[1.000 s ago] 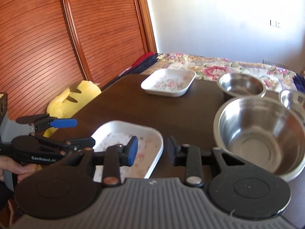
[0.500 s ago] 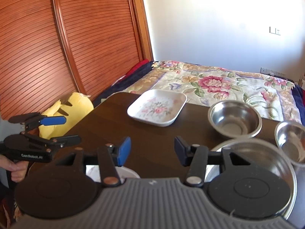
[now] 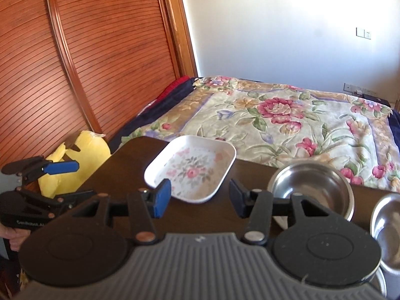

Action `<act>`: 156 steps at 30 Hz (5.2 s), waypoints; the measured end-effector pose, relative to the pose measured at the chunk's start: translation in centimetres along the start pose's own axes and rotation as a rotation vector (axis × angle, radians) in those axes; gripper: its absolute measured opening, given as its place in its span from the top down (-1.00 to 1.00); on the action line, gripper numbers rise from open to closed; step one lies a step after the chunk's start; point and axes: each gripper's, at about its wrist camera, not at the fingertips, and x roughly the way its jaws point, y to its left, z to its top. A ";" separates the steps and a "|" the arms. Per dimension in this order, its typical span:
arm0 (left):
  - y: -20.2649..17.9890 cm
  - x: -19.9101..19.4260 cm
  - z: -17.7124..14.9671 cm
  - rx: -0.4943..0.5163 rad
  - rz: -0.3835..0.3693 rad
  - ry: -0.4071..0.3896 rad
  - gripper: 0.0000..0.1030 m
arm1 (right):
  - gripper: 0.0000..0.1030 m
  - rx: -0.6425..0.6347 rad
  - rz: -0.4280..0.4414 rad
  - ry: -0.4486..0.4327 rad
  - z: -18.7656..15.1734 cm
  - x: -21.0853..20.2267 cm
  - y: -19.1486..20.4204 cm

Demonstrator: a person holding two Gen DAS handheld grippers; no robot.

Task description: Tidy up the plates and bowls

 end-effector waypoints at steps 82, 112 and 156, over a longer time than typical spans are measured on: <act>1.5 8.8 1.6 -0.032 -0.007 0.145 0.56 | 0.79 0.073 -0.020 0.202 1.3 7.9 -1.6; -2.3 -1.1 -2.0 0.042 -0.007 0.130 0.56 | 0.79 -0.011 -0.046 0.182 -3.6 -0.5 2.7; -4.3 -6.7 -10.2 0.010 -0.042 0.176 0.55 | 0.79 -0.008 0.046 0.194 -10.8 -5.0 4.1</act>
